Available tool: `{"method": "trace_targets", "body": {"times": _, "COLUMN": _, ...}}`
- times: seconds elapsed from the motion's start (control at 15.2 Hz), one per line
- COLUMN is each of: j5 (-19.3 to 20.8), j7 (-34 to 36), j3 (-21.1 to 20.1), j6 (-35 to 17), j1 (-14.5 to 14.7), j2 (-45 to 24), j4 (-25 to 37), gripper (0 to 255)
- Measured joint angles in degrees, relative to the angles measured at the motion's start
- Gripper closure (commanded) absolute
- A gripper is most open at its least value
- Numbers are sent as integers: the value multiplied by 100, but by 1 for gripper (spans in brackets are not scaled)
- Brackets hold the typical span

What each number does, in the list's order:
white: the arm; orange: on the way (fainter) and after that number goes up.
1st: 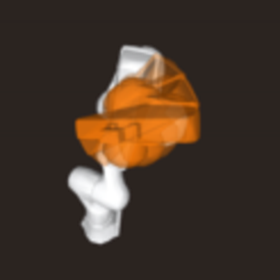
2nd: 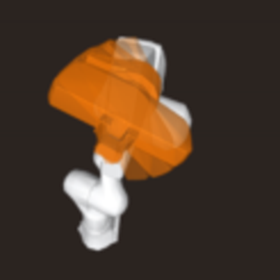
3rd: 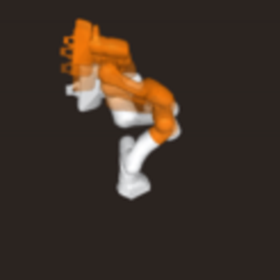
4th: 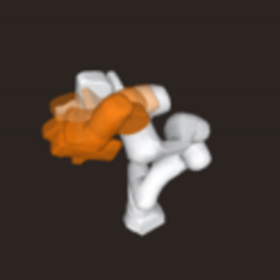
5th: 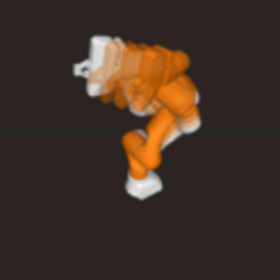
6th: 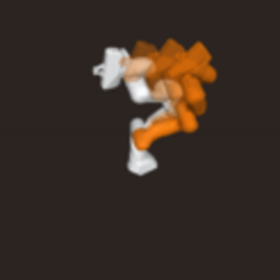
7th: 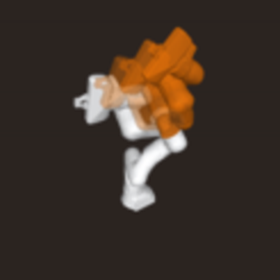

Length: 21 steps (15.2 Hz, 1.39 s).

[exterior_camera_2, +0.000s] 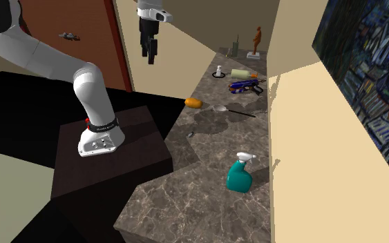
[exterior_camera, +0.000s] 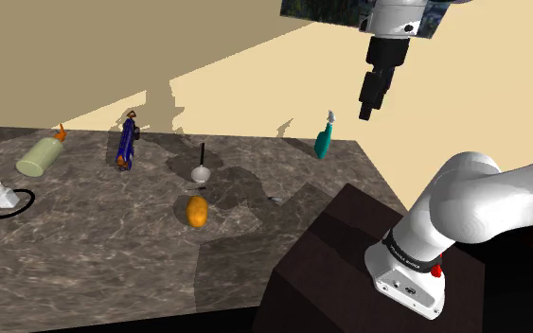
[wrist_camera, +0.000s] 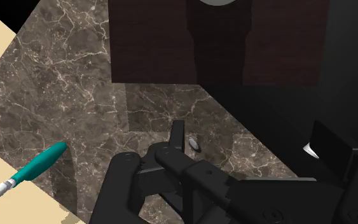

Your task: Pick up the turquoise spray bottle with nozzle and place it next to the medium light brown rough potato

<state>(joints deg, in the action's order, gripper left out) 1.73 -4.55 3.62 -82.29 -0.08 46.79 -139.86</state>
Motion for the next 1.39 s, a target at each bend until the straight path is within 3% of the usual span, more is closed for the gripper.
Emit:
{"method": "trace_targets", "body": {"times": 0.13, "j5": 43, "j7": -25, "j3": 42, "j6": -77, "j1": -28, "j2": -39, "j4": -24, "gripper": 0}}
{"method": "trace_targets", "body": {"times": 0.59, "j5": 490, "j7": -208, "j3": 514, "j6": -1275, "j1": -354, "j2": -666, "j4": -355, "gripper": 0}}
{"method": "trace_targets", "body": {"times": 1.39, "j5": 914, "j7": -565, "j3": 1454, "j6": -3388, "j1": -817, "j2": -2566, "j4": -41, "gripper": 0}}
